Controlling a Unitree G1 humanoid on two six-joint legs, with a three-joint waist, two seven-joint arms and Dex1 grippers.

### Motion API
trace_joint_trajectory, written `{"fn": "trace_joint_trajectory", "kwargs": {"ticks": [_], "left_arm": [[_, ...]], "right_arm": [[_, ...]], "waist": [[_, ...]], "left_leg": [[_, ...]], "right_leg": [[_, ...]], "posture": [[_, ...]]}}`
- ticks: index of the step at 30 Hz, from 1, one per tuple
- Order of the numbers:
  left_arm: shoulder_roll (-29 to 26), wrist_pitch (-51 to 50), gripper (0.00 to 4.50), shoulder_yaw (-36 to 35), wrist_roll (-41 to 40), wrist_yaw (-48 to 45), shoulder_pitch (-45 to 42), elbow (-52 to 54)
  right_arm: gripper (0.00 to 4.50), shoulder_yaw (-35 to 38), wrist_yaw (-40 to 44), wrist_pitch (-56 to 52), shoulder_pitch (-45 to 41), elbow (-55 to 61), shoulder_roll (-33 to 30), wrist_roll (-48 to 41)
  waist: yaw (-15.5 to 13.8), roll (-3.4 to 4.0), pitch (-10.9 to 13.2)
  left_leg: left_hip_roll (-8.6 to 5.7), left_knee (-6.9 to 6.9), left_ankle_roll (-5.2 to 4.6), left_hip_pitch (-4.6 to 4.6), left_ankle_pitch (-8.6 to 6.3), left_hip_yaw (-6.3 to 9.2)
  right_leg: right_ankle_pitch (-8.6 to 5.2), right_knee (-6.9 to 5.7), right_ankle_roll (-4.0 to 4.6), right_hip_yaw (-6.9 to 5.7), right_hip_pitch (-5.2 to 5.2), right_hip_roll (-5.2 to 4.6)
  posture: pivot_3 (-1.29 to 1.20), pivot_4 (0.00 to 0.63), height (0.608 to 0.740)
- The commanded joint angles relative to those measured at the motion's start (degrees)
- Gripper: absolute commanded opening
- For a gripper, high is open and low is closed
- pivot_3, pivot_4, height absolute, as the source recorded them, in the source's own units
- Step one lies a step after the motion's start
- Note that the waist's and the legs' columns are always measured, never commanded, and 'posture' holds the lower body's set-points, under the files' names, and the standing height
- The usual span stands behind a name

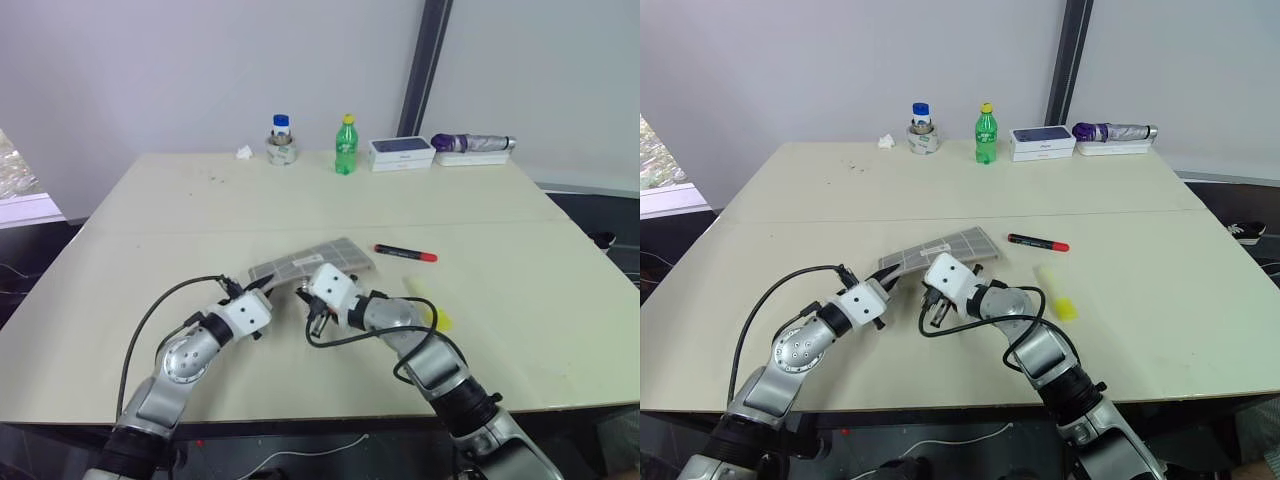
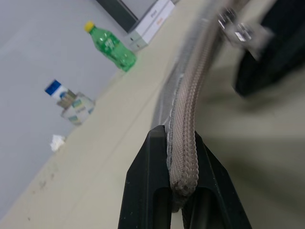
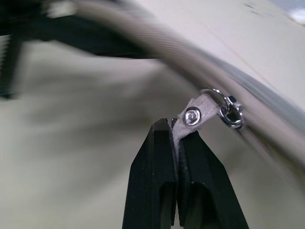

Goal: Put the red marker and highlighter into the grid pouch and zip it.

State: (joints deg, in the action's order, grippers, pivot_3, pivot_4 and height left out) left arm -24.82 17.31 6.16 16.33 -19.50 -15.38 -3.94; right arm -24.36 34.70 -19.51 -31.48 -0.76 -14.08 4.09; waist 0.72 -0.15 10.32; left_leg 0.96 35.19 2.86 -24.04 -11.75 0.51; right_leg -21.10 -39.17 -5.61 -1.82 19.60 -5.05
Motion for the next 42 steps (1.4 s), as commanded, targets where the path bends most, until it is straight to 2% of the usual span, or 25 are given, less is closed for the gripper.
{"fn": "trace_joint_trajectory", "kwargs": {"ticks": [1,10,15,24,29,30,31,38,42], "left_arm": [[0.67,0.14,0.00,0.92,0.43,0.76,-0.93,1.29],[-0.69,1.00,0.00,2.30,1.54,-0.27,0.68,2.60],[-2.73,1.24,0.00,1.91,0.89,-1.09,1.47,1.83],[-0.44,0.14,0.00,3.49,0.19,-2.51,0.44,1.42],[-1.00,0.67,0.00,2.59,0.11,-2.31,1.70,2.38],[-1.09,0.74,0.00,2.19,0.09,-1.98,2.02,2.45],[-1.07,0.88,0.00,1.67,0.11,-1.33,2.30,2.54],[-1.67,1.31,0.00,0.50,0.34,0.04,3.02,3.44],[-2.49,2.04,0.00,-0.31,0.97,1.16,3.14,3.73]], "right_arm": [[0.08,-1.68,2.54,3.27,-1.43,1.46,0.17,0.73],[0.08,-1.58,2.94,4.90,-4.58,-0.09,3.52,1.43],[0.08,-3.77,6.44,9.45,-5.04,-0.18,1.41,3.11],[0.08,-6.32,9.15,16.34,-6.71,-3.76,2.03,6.46],[0.08,-3.97,9.51,16.31,-6.18,-4.41,1.71,5.93],[0.62,-3.54,9.38,16.73,-6.04,-4.49,1.37,6.05],[0.82,-3.08,9.16,17.02,-5.78,-4.40,0.83,6.34],[4.36,-0.22,9.69,17.22,-1.50,-0.91,-6.19,6.78],[4.36,4.71,11.49,14.70,6.09,4.42,-10.55,1.64]], "waist": [[0.04,0.00,0.00],[0.08,-0.01,0.00],[-0.05,0.00,0.00],[0.11,-0.01,0.00],[0.08,-0.01,0.00],[0.07,-0.01,0.00],[0.07,-0.01,0.00],[-0.11,-0.02,0.00],[-0.16,-0.04,0.01]], "left_leg": [[0.00,0.00,0.00,0.00,0.00,0.00],[0.01,-0.01,0.01,0.00,0.00,0.01],[0.01,-0.01,0.01,0.00,0.00,0.02],[0.01,0.00,0.00,0.00,0.00,0.02],[0.01,0.00,0.01,0.00,0.00,0.01],[0.01,0.00,0.01,0.00,0.00,0.01],[0.01,0.00,0.01,0.00,0.00,0.01],[0.00,0.03,0.00,0.00,0.00,0.01],[0.00,0.02,0.00,-0.01,0.00,0.01]], "right_leg": [[0.00,0.00,0.00,0.00,0.00,0.00],[0.00,0.00,0.00,0.00,0.02,0.01],[0.00,0.01,0.00,0.01,0.02,0.00],[0.00,0.00,0.00,0.00,0.02,0.01],[0.00,0.00,0.00,0.01,0.02,0.01],[0.00,0.00,0.00,0.01,0.01,0.01],[0.00,0.00,0.00,0.01,0.01,0.01],[0.00,0.01,0.00,0.00,-0.01,-0.02],[0.00,0.04,0.00,0.00,-0.03,-0.02]], "posture": [[0.00,0.150,0.740],[0.00,0.150,0.740],[0.00,0.150,0.740],[0.00,0.150,0.740],[0.00,0.150,0.740],[0.00,0.150,0.740],[0.00,0.150,0.740],[0.00,0.150,0.740],[0.00,0.150,0.740]]}}
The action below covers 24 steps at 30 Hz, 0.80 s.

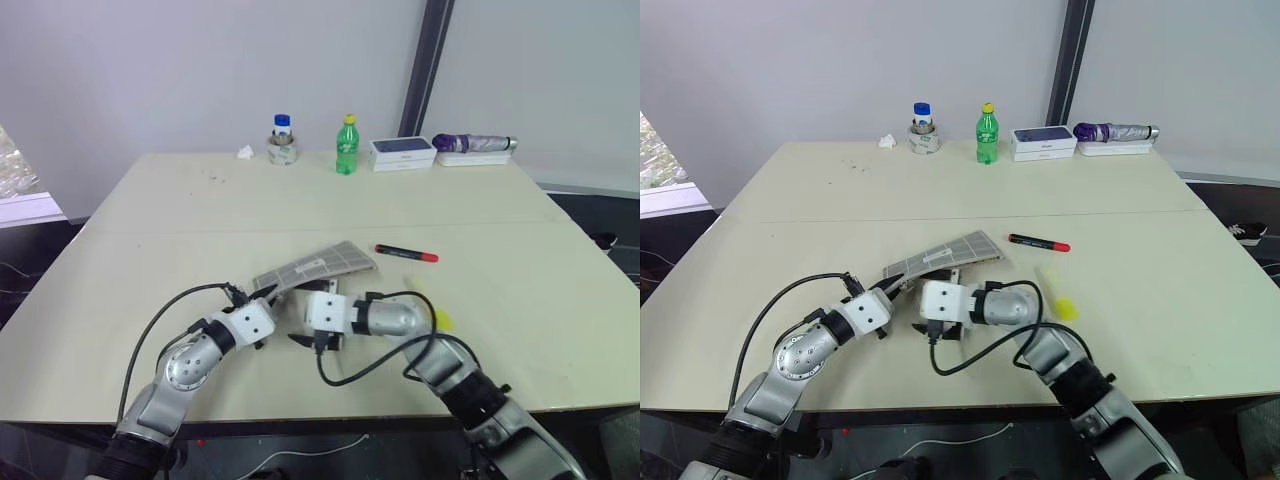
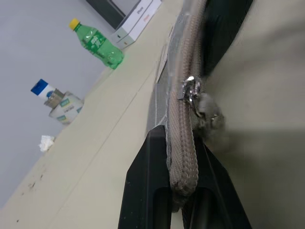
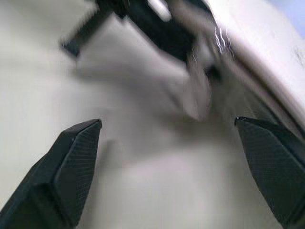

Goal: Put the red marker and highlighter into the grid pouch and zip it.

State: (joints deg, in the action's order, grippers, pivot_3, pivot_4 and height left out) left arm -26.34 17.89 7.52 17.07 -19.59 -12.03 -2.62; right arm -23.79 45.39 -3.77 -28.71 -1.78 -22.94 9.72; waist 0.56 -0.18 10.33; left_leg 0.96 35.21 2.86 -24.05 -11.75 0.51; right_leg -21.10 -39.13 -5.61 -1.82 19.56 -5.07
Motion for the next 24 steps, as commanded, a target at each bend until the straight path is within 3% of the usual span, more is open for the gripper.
{"fn": "trace_joint_trajectory", "kwargs": {"ticks": [1,6,11,18,24], "left_arm": [[-1.16,1.52,0.00,-1.92,0.22,1.55,-0.06,2.33],[-2.41,2.03,0.00,-2.84,-0.26,2.15,1.27,1.77],[-2.51,1.84,0.00,-3.77,-1.66,1.83,3.45,1.72],[-2.75,1.39,0.00,-3.85,-2.58,1.01,4.29,1.75],[-3.00,1.68,0.00,-3.20,-2.46,0.33,2.95,0.99]], "right_arm": [[4.36,5.98,0.25,-1.98,5.12,6.95,-2.24,-5.12],[4.36,17.30,-5.08,-9.25,14.47,17.18,-0.72,-14.26],[4.36,25.70,-15.56,-14.81,21.17,24.79,3.24,-15.90],[4.36,28.24,-25.50,-21.68,26.24,26.00,3.88,-11.56],[4.36,33.94,-27.66,-32.30,25.87,24.25,3.62,-15.56]], "waist": [[0.01,0.00,0.00],[0.22,-0.01,0.00],[0.06,-0.01,0.00],[0.00,-0.01,0.00],[0.04,-0.01,0.00]], "left_leg": [[0.00,0.00,0.00,0.00,0.00,-0.01],[0.03,-0.03,0.00,0.01,0.00,0.00],[0.04,-0.03,0.01,0.03,0.00,0.02],[0.03,-0.04,0.01,0.03,0.00,0.01],[0.03,-0.05,0.00,0.03,0.00,0.00]], "right_leg": [[0.00,0.01,0.00,0.00,-0.01,0.00],[0.00,0.01,0.00,0.00,0.00,0.02],[0.00,0.02,0.00,0.01,-0.04,0.00],[0.00,0.02,0.00,0.01,-0.04,0.00],[0.00,0.02,0.00,0.01,-0.04,0.00]], "posture": [[0.00,0.150,0.740],[0.00,0.150,0.740],[0.00,0.150,0.740],[0.00,0.150,0.740],[0.00,0.150,0.740]]}}
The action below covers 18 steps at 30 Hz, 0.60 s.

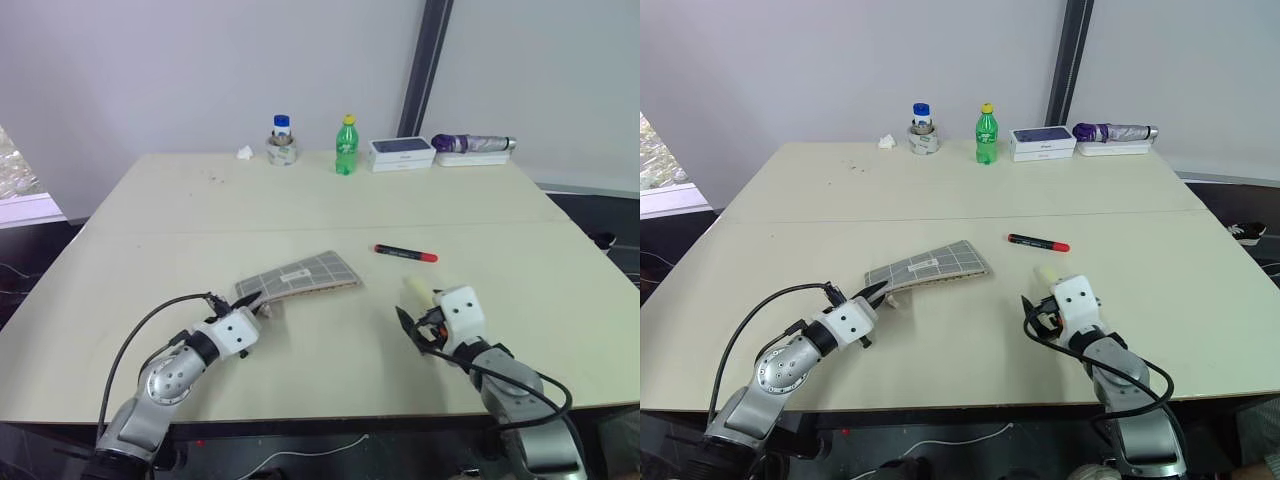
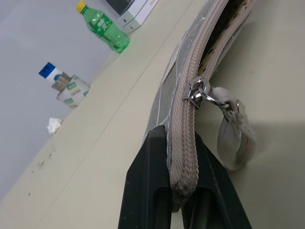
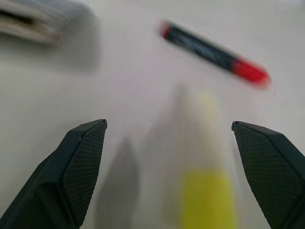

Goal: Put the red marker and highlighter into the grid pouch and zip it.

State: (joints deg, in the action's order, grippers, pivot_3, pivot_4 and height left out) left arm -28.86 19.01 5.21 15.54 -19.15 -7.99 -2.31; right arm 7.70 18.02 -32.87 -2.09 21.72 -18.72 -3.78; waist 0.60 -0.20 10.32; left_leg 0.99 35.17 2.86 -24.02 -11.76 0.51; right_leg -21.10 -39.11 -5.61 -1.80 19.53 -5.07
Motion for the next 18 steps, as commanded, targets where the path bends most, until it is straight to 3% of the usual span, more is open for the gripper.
{"fn": "trace_joint_trajectory", "kwargs": {"ticks": [1,4,6,8,12,18], "left_arm": [[-0.39,0.58,0.00,-0.77,-0.81,-0.08,-1.30,0.50],[-0.22,0.83,0.00,-0.36,-0.46,0.03,-1.68,0.08],[0.01,0.83,0.00,-0.16,-0.35,0.18,-1.88,0.07],[0.22,0.82,0.00,-0.09,-0.29,0.36,-2.04,-0.04],[0.45,0.54,0.00,-0.35,-0.82,0.28,-2.11,0.02],[0.47,0.48,0.00,-0.46,-1.07,0.13,-3.13,-1.25]], "right_arm": [[4.36,2.94,0.02,-4.99,-0.78,0.11,-0.85,-2.71],[4.36,3.80,0.10,-7.21,-1.34,-1.54,-1.80,-3.35],[3.82,3.67,0.55,-10.03,-1.37,-1.65,-2.03,-4.57],[3.06,2.67,1.09,-11.37,-1.01,-1.24,-2.35,-5.35],[0.95,0.46,3.77,-6.96,-2.45,1.61,-4.13,-5.82],[0.93,-4.76,12.53,4.92,-1.51,3.68,-8.85,-6.08]], "waist": [[0.01,0.00,0.00],[0.06,0.00,0.00],[0.06,0.00,-0.01],[0.03,-0.02,-0.01],[-0.07,-0.04,-0.03],[0.11,-0.05,-0.02]], "left_leg": [[0.00,0.00,0.00,0.00,0.00,0.00],[0.00,-0.01,-0.01,0.00,0.00,0.00],[-0.01,-0.01,-0.02,0.01,-0.01,-0.01],[0.00,-0.01,-0.02,0.03,-0.01,-0.01],[-0.01,0.04,-0.04,0.02,-0.02,0.00],[-0.01,-0.01,-0.05,0.02,-0.03,0.00]], "right_leg": [[0.00,0.00,0.00,0.00,0.00,0.00],[0.00,0.00,0.00,0.00,0.00,0.01],[0.00,0.00,0.00,0.01,0.00,0.01],[0.00,0.00,0.00,0.01,-0.02,0.01],[0.00,0.00,0.00,0.01,-0.05,-0.01],[0.00,0.00,-0.01,0.01,0.00,0.02]], "posture": [[0.00,0.150,0.740],[0.00,0.150,0.740],[0.00,0.150,0.740],[0.00,0.150,0.740],[0.00,0.150,0.740],[0.00,0.150,0.740]]}}
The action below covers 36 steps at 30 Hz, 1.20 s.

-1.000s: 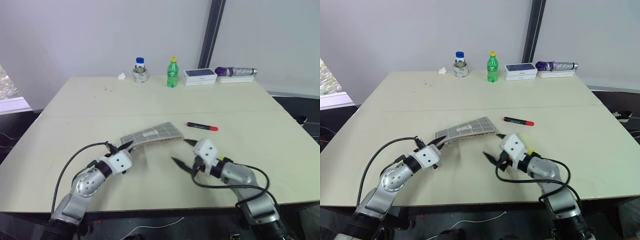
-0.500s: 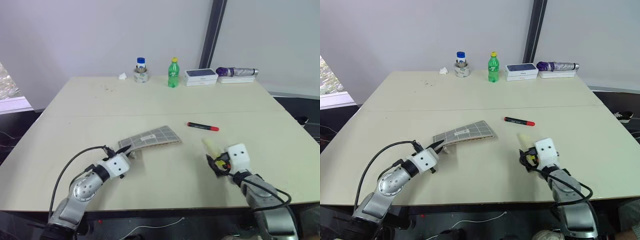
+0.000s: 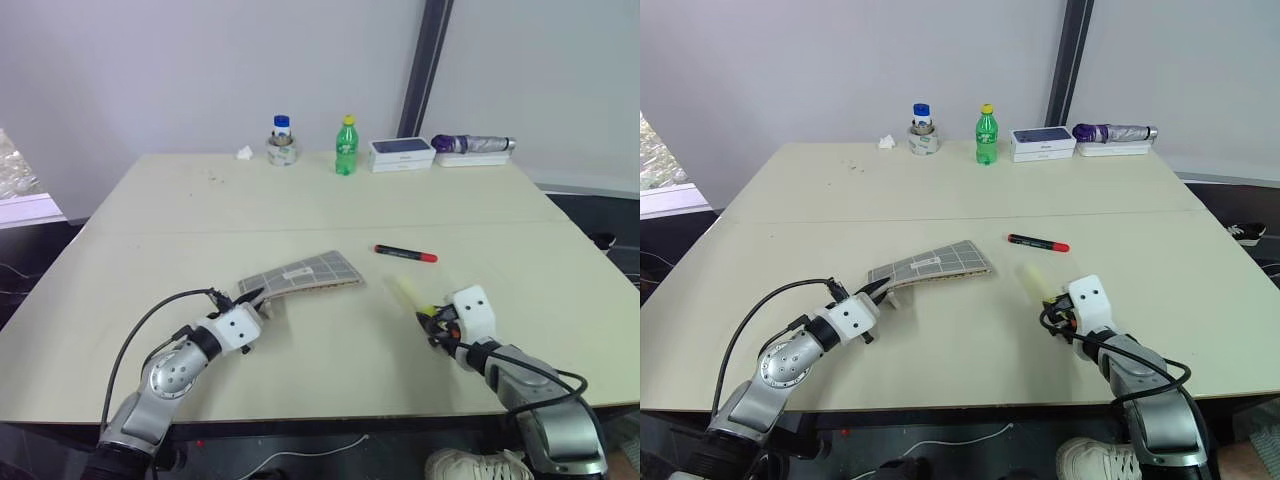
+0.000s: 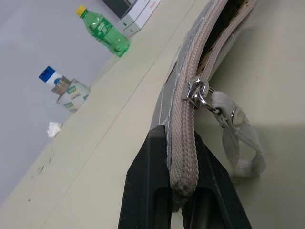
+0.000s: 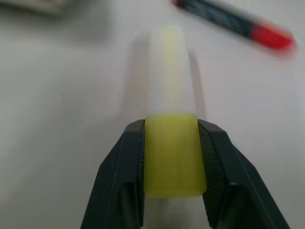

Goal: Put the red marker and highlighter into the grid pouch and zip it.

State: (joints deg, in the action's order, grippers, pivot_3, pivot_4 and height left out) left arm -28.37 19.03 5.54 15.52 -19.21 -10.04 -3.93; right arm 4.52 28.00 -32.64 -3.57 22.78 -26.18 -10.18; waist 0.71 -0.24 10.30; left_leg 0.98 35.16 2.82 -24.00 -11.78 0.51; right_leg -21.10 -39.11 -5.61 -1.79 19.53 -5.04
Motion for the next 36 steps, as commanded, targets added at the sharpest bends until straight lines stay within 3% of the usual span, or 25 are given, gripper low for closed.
{"fn": "trace_joint_trajectory", "kwargs": {"ticks": [1,10,36], "left_arm": [[0.13,0.33,0.00,-0.78,-1.08,0.23,-1.39,0.14],[0.71,-0.10,0.00,-0.62,-1.32,-0.29,-2.79,-0.32],[0.96,-0.58,0.00,2.27,2.44,-1.33,-4.53,1.33]], "right_arm": [[0.93,-2.02,3.08,5.13,-0.20,2.70,-1.46,-0.14],[0.93,-8.21,5.37,11.45,0.29,0.90,-3.46,3.79],[0.93,-15.40,6.96,8.89,-10.73,-1.73,-2.35,6.85]], "waist": [[-0.03,-0.01,0.00],[-0.10,-0.02,0.01],[-0.11,-0.03,0.02]], "left_leg": [[0.00,0.01,0.00,0.00,0.00,0.00],[0.00,0.03,0.00,0.00,0.00,0.00],[0.00,0.03,0.01,-0.01,0.00,0.00]], "right_leg": [[0.00,0.00,0.00,0.00,0.00,0.00],[0.00,0.01,0.00,-0.01,-0.02,-0.01],[0.00,0.02,0.00,-0.01,-0.01,0.00]], "posture": [[0.00,0.150,0.740],[0.00,0.150,0.740],[0.00,0.150,0.740]]}}
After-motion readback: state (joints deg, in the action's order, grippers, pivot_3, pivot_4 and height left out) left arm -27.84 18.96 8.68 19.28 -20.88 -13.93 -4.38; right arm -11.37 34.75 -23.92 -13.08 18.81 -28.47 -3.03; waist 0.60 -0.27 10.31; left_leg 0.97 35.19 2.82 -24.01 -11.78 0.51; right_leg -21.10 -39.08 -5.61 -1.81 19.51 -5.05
